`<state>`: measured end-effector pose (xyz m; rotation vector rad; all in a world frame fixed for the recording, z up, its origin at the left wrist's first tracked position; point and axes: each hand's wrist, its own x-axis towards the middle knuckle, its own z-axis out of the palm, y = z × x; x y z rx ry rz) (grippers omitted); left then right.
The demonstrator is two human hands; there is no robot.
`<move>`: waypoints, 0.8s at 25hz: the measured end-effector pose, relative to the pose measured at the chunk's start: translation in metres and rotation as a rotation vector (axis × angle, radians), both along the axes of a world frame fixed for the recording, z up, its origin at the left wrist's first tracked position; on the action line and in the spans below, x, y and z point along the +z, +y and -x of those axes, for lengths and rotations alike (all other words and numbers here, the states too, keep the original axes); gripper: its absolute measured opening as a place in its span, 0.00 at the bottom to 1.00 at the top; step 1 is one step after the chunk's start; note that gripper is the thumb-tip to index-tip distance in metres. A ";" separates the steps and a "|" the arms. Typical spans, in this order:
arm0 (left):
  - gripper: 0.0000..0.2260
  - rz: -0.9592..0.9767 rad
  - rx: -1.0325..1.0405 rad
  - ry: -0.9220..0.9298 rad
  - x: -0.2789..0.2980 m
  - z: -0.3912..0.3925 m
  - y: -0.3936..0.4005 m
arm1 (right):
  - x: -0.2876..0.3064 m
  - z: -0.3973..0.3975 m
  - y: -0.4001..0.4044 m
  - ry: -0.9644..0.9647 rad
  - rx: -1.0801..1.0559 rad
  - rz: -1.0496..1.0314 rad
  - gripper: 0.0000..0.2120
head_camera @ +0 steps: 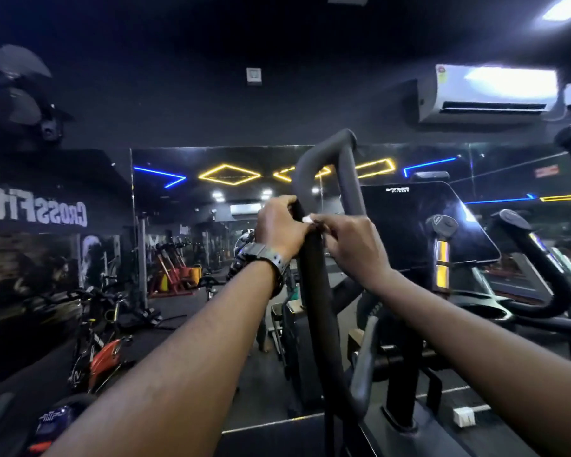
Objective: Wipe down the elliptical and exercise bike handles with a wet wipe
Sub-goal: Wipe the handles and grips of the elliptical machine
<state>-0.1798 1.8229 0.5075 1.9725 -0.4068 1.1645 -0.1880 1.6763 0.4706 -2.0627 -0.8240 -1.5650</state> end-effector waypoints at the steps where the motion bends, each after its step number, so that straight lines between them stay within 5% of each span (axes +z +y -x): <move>1: 0.18 -0.011 -0.023 -0.002 -0.003 -0.002 0.002 | -0.002 0.000 -0.004 -0.013 -0.036 0.069 0.14; 6: 0.21 0.074 -0.049 0.047 -0.009 -0.007 0.000 | 0.090 -0.021 0.020 -0.050 -0.179 0.118 0.09; 12: 0.22 0.245 -0.143 0.173 -0.038 -0.002 0.006 | 0.046 -0.006 0.004 -0.039 -0.130 0.611 0.11; 17: 0.18 0.192 -0.111 0.178 -0.041 0.004 0.001 | 0.072 -0.005 0.016 -0.033 -0.150 0.378 0.10; 20: 0.14 0.152 -0.128 0.234 -0.041 0.009 0.006 | 0.047 -0.001 0.005 0.026 -0.082 0.593 0.13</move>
